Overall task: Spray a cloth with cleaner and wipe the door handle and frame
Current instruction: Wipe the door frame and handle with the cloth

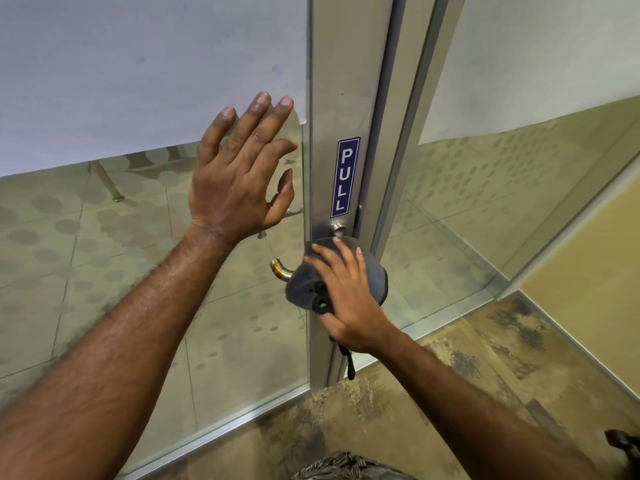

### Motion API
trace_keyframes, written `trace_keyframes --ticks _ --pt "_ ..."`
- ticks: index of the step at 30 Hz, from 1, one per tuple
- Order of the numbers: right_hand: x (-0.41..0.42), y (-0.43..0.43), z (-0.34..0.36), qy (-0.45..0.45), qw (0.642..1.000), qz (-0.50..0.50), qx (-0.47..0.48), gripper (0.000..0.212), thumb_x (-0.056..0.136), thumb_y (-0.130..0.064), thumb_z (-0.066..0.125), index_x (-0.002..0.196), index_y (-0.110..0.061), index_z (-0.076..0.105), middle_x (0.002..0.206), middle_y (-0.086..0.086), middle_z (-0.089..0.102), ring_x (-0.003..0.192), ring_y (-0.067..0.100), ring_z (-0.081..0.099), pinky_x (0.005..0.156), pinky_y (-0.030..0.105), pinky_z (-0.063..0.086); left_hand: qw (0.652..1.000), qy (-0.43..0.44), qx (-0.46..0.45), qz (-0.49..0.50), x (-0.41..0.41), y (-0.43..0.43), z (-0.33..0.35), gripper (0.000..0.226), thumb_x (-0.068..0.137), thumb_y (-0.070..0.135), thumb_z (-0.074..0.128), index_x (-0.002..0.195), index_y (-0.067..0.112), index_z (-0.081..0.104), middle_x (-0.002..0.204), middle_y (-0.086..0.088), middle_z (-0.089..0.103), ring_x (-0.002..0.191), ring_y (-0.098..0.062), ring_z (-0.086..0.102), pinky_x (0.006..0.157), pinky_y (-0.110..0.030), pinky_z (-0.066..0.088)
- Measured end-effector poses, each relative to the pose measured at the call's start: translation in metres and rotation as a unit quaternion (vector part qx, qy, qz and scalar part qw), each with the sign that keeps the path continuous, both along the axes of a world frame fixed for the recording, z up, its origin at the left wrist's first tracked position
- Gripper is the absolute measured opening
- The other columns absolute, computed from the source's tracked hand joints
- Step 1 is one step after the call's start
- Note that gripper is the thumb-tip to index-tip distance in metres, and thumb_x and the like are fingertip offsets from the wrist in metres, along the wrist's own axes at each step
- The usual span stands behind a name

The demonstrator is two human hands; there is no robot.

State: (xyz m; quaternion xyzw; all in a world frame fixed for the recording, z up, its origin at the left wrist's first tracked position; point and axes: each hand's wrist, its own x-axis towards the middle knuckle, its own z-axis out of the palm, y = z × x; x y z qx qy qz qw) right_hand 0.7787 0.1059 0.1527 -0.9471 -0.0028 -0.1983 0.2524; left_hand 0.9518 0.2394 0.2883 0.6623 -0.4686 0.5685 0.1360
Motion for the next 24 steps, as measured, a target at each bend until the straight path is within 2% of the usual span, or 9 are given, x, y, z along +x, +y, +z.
trace_keyframes --ticks 4,7,9,11,13,15,18,20,24 --pt "-0.015 -0.016 -0.015 -0.009 0.999 0.038 -0.036 0.082 0.078 -0.016 0.053 0.154 -0.031 0.025 0.168 -0.004 0.01 0.156 0.02 -0.009 0.121 0.059 -0.01 1.0 -0.003 -0.002 -0.004 0.001 0.001 -0.001 0.026 0.096 0.032 0.054 0.114 0.015 0.061 0.156 -0.007 0.048 0.147 -0.026 0.042 0.119 -0.046 0.028" --pt "-0.011 -0.021 -0.015 -0.005 0.99 0.04 0.134 0.085 0.087 -0.008 0.06 0.151 -0.049 0.021 0.169 -0.007 0.003 0.156 0.017 -0.007 0.123 0.061 0.004 1.0 -0.004 0.001 -0.004 0.0 0.0 -0.001 0.026 0.096 0.032 0.053 0.113 0.015 0.061 0.156 -0.007 0.048 0.147 -0.026 0.042 0.12 -0.045 0.027" --pt "-0.002 -0.013 -0.008 -0.009 0.917 0.032 0.399 0.078 0.09 -0.016 0.057 0.151 -0.049 0.022 0.166 0.001 0.02 0.153 0.02 0.021 0.12 0.048 0.028 1.0 -0.004 0.0 -0.004 0.001 0.0 0.0 0.026 0.096 0.032 0.053 0.113 0.015 0.062 0.157 -0.007 0.048 0.147 -0.026 0.041 0.12 -0.045 0.026" --pt "0.005 -0.007 0.0 -0.004 0.801 -0.053 0.597 0.065 0.09 -0.024 0.056 0.151 -0.017 0.036 0.141 0.013 0.052 0.122 0.017 0.06 0.096 0.03 0.053 1.0 -0.006 -0.002 -0.002 0.0 0.0 0.0 0.026 0.095 0.032 0.054 0.113 0.015 0.062 0.157 -0.006 0.047 0.147 -0.026 0.042 0.12 -0.046 0.028" --pt "0.011 -0.002 0.001 0.03 0.703 -0.13 0.698 0.047 0.091 -0.034 0.06 0.129 -0.006 0.06 0.114 0.016 0.068 0.104 0.025 0.069 0.087 0.032 0.056 1.0 -0.01 0.001 0.002 -0.001 0.0 0.0 0.026 0.095 0.032 0.054 0.113 0.015 0.063 0.157 -0.006 0.047 0.147 -0.026 0.042 0.119 -0.046 0.029" --pt "0.015 0.012 0.004 0.015 0.661 -0.163 0.732 0.041 0.092 -0.036 0.062 0.122 -0.007 0.064 0.107 0.014 0.072 0.106 0.033 0.069 0.085 0.034 0.056 1.0 -0.01 0.002 0.005 -0.001 0.0 0.0 0.027 0.095 0.032 0.054 0.113 0.016 0.063 0.157 -0.006 0.047 0.147 -0.025 0.042 0.119 -0.047 0.03" --pt "0.022 0.036 0.008 -0.082 0.777 -0.141 0.608 0.061 0.097 -0.024 0.059 0.148 -0.04 0.032 0.145 0.007 0.051 0.135 0.027 0.051 0.102 0.031 0.05 1.0 -0.013 0.001 0.004 -0.001 0.0 0.0 0.026 0.094 0.032 0.054 0.113 0.016 0.063 0.157 -0.006 0.048 0.147 -0.025 0.043 0.118 -0.047 0.031" --pt "0.02 0.048 0.001 -0.101 0.9 -0.128 0.405 0.074 0.093 -0.03 0.058 0.146 -0.059 0.016 0.167 -0.003 0.014 0.156 0.022 0.006 0.123 0.035 0.014 1.0 -0.014 0.003 0.005 0.0 0.0 0.0 0.026 0.094 0.032 0.054 0.113 0.016 0.063 0.157 -0.006 0.048 0.146 -0.025 0.043 0.118 -0.047 0.031" --pt "0.016 0.046 -0.014 -0.086 0.987 -0.126 0.052 0.078 0.083 -0.042 0.055 0.154 -0.019 0.032 0.166 0.006 0.021 0.155 0.03 -0.007 0.123 0.054 -0.009 1.0 -0.015 0.003 0.002 0.0 0.0 0.0 0.027 0.094 0.033 0.053 0.113 0.016 0.063 0.156 -0.006 0.048 0.146 -0.026 0.043 0.118 -0.047 0.03"
